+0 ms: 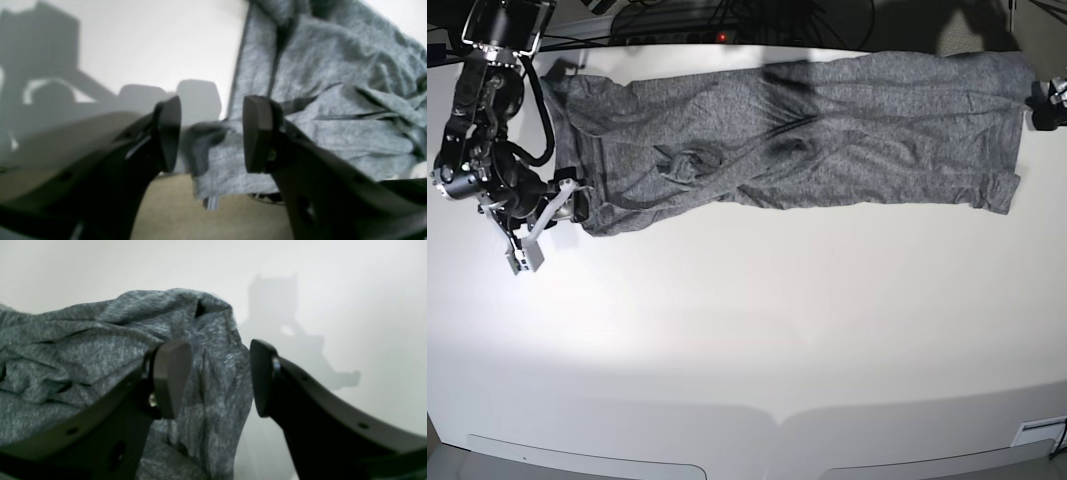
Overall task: Fold the T-shirt properly
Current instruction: 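Grasp the shirt end with the left gripper and pull it straight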
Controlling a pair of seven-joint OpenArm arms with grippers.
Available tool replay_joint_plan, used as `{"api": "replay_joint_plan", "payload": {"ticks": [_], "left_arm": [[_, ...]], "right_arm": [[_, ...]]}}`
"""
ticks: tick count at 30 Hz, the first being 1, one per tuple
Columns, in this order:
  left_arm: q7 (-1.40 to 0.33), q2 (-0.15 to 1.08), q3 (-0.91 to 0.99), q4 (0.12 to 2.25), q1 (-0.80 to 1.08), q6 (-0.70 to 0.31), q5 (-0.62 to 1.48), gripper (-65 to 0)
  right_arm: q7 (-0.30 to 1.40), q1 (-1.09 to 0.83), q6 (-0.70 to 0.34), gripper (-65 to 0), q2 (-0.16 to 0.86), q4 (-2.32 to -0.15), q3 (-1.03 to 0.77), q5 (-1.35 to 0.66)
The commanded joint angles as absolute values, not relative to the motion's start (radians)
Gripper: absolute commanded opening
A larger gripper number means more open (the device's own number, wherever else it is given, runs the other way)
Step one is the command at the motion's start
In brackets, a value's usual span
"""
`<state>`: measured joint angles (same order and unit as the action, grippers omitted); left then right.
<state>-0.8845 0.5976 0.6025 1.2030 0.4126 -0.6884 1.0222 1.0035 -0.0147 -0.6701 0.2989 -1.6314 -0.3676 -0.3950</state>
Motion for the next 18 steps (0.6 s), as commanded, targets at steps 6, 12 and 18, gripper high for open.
{"api": "replay_joint_plan", "payload": {"ticks": [6, 12, 18], "left_arm": [[-0.88, 0.632, 0.614, 1.184, 0.416, -0.698, 0.998, -36.0], [-0.954, 0.579, 0.612, 1.178, 0.416, -0.698, 1.044, -36.0], [-0.954, 0.535, 0.612, 1.178, 0.412, -0.698, 1.118, -36.0]], "right_arm": [[0.989, 0.002, -0.672, -32.9, 0.313, -1.647, -0.373, -0.404], [0.988, 0.002, -0.672, -32.9, 0.313, -1.647, -0.373, -0.404], [0.988, 0.002, -0.672, -32.9, 0.307, -1.647, -0.373, -0.404]]}}
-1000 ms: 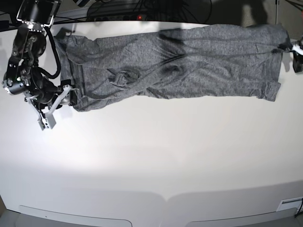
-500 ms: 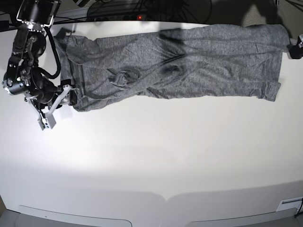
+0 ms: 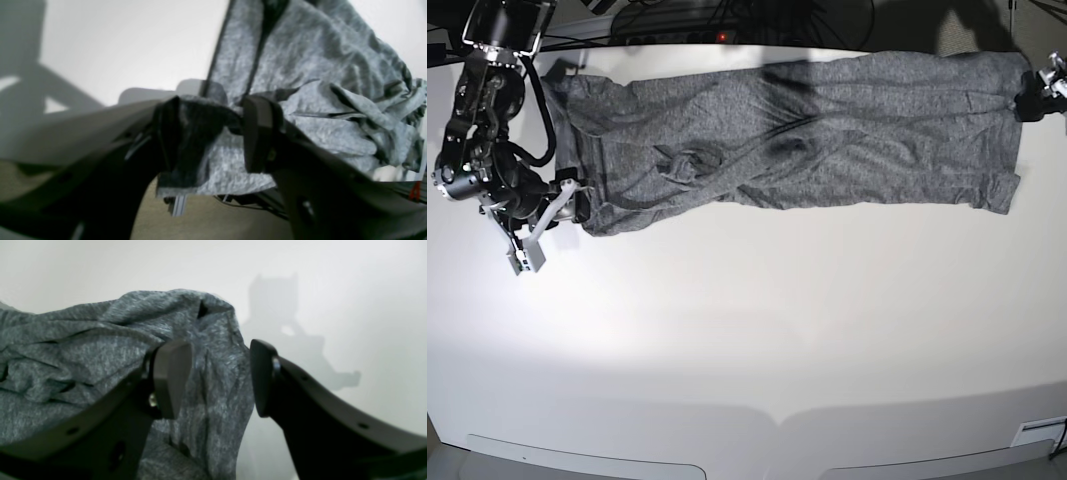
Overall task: Fold the T-shirt properly
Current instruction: 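Grasp the shirt end with the left gripper and pull it straight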
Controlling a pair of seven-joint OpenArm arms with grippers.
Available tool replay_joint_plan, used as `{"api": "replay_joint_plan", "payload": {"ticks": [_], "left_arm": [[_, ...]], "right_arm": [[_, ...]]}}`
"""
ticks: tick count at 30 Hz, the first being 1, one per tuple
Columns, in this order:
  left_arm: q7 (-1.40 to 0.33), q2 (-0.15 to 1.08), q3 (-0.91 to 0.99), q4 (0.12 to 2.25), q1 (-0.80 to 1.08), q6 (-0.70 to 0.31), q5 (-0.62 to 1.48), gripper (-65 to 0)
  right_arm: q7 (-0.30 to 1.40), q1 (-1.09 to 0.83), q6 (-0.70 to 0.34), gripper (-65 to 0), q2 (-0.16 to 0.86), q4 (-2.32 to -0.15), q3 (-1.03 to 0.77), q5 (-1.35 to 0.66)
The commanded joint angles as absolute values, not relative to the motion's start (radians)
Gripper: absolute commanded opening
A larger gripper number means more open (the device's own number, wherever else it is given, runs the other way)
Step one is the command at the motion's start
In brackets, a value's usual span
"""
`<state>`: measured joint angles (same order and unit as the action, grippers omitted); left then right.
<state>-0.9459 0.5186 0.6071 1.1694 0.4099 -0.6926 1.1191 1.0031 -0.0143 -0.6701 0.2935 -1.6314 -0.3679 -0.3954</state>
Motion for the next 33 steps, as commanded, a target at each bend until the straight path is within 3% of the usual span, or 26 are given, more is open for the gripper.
{"api": "replay_joint_plan", "payload": {"ticks": [1, 18, 20, 23, 28, 33], "left_arm": [[-0.955, 0.529, 0.612, 1.178, 0.412, -0.698, 1.126, -36.0], [-0.916, 0.492, 0.402, 1.178, 0.313, -0.698, 1.134, -36.1], [-0.916, 0.49, 0.402, 1.178, 0.313, -0.698, 1.132, -41.7], [-0.916, 0.491, 0.402, 1.178, 0.313, -0.698, 1.126, -64.5], [-0.9, 0.496, 0.402, 1.178, 0.31, -0.698, 1.062, -65.0], [-0.718, 0.538, 0.404, 1.178, 0.293, -0.696, 0.92, -65.0]], "right_arm": [[0.988, 0.002, -0.672, -32.9, 0.308, -1.647, -0.373, -0.404], [0.989, 0.002, -0.672, -32.9, 0.308, -1.647, -0.373, -0.404], [0.988, 0.002, -0.672, -32.9, 0.308, -1.647, -0.373, -0.404], [0.988, 0.002, -0.672, -32.9, 0.307, -1.647, -0.373, -0.404], [0.988, 0.002, -0.672, -32.9, 0.307, -1.647, -0.373, -0.405], [0.988, 0.002, -0.673, -32.9, 0.308, -1.647, -0.373, -0.404]]}}
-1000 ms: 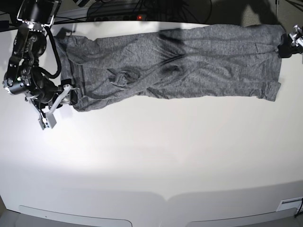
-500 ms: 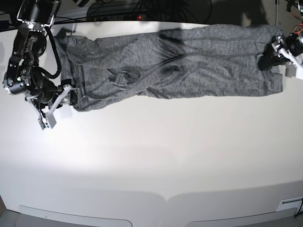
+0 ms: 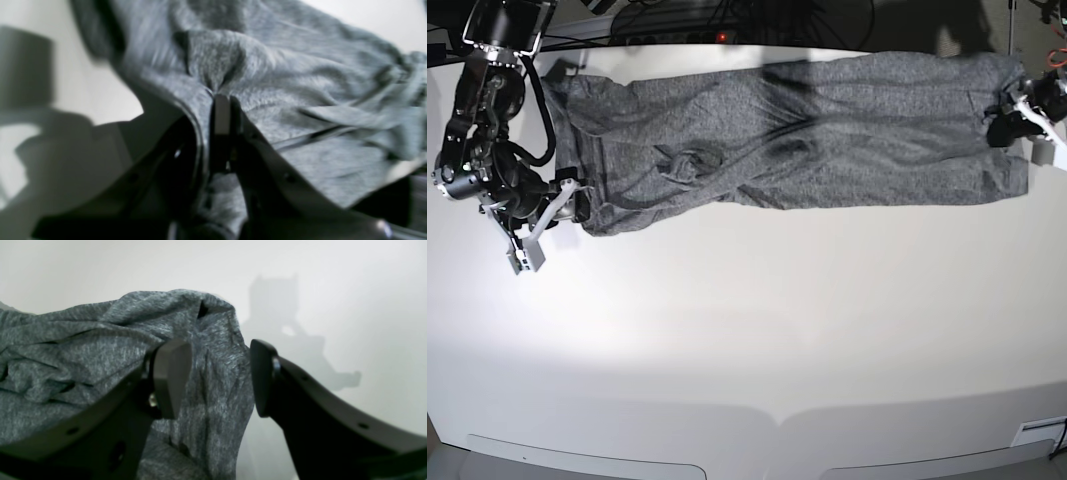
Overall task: Fold the T-shirt properly
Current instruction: 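Grasp the shirt end with the left gripper and pull it straight, then lift the shirt end with the left gripper and fold it toward the right gripper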
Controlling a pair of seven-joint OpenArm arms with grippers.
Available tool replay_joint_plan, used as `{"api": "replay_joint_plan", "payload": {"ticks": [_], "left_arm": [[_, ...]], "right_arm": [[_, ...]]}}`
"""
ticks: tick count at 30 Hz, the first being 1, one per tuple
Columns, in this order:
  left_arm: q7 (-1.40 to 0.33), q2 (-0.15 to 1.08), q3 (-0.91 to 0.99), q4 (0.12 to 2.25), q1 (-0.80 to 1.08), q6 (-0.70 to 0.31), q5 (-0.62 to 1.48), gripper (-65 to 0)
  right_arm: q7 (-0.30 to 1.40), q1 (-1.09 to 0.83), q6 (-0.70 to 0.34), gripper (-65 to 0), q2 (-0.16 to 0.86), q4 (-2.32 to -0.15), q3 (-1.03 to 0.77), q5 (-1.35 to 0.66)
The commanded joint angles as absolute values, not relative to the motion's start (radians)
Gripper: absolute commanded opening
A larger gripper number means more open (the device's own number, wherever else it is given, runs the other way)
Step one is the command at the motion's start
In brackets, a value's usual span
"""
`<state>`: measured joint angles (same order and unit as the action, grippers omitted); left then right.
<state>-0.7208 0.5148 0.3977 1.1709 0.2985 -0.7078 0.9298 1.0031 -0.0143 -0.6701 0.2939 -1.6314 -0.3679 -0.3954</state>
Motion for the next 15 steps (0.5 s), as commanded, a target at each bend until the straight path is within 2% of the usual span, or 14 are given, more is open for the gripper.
{"api": "replay_joint_plan", "payload": {"ticks": [1, 12, 15], "left_arm": [[-0.709, 0.547, 0.404, 1.178, 0.278, -0.682, 0.896, -65.0], [-0.714, 0.564, 0.404, 1.154, 0.094, -0.635, 0.643, -65.0], [-0.732, 0.568, 0.404, 1.138, 0.076, -0.608, 0.633, -65.0]], "right_arm": [[0.988, 0.002, -0.673, -32.9, 0.308, -1.647, -0.373, -0.405], [0.99, 0.002, -0.673, -32.9, 0.307, -1.647, -0.373, -0.404], [0.991, 0.002, -0.673, -32.9, 0.307, -1.647, -0.373, -0.405]]}}
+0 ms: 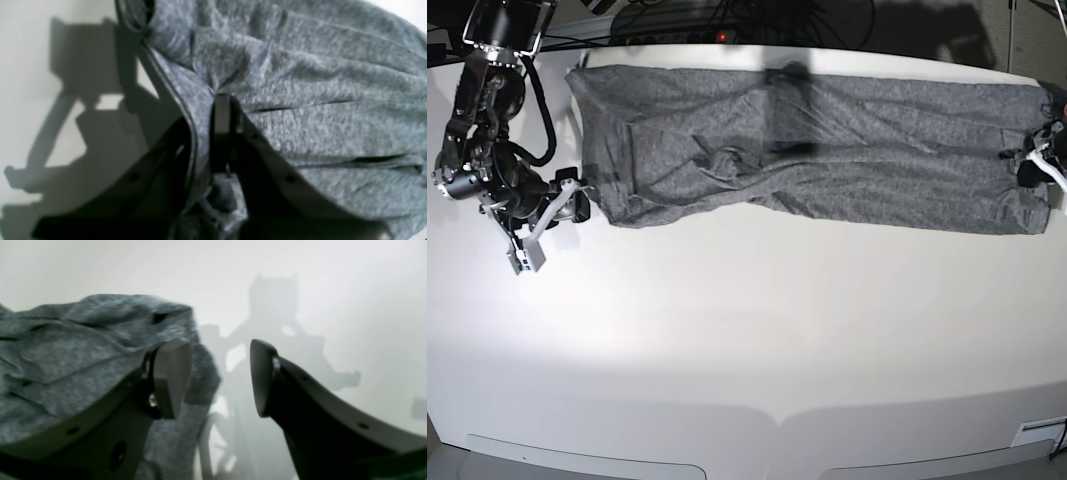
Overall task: Fold the T-shirt properly
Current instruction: 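Lift the shirt end with the left gripper and fold it toward the right gripper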
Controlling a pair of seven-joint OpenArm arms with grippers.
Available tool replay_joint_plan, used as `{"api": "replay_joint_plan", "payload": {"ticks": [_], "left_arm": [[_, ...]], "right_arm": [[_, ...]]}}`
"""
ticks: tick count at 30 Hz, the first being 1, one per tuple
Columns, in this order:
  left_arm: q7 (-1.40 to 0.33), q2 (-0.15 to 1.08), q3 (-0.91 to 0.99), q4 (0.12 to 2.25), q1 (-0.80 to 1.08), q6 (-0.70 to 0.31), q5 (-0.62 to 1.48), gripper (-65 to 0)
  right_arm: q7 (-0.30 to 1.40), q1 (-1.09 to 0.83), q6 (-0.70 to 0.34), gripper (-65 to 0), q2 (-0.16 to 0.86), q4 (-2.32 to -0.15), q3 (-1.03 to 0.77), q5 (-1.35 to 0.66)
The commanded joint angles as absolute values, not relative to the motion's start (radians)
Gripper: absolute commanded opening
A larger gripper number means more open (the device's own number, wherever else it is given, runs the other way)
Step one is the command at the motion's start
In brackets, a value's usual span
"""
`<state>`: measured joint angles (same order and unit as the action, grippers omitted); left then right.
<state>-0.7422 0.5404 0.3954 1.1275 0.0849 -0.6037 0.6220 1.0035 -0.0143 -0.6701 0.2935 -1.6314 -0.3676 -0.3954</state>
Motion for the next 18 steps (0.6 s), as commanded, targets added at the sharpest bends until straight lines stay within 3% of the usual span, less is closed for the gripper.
{"api": "replay_joint_plan", "payload": {"ticks": [1, 9, 18], "left_arm": [[-0.743, 0.57, 0.404, 1.139, 0.077, -0.603, 0.653, -65.0], [-1.059, 0.551, 0.404, 1.261, 0.088, -0.568, 1.05, -65.0], [-1.081, 0.349, 0.404, 1.652, 0.177, -0.426, 0.891, -65.0]], "right_arm": [[0.992, 0.002, -0.673, -32.9, 0.307, -1.647, -0.373, -0.405], [0.992, 0.002, -0.673, -32.9, 0.307, -1.647, -0.373, -0.458], [0.989, 0.002, -0.676, -32.9, 0.266, -1.647, -0.373, -0.476]]}}
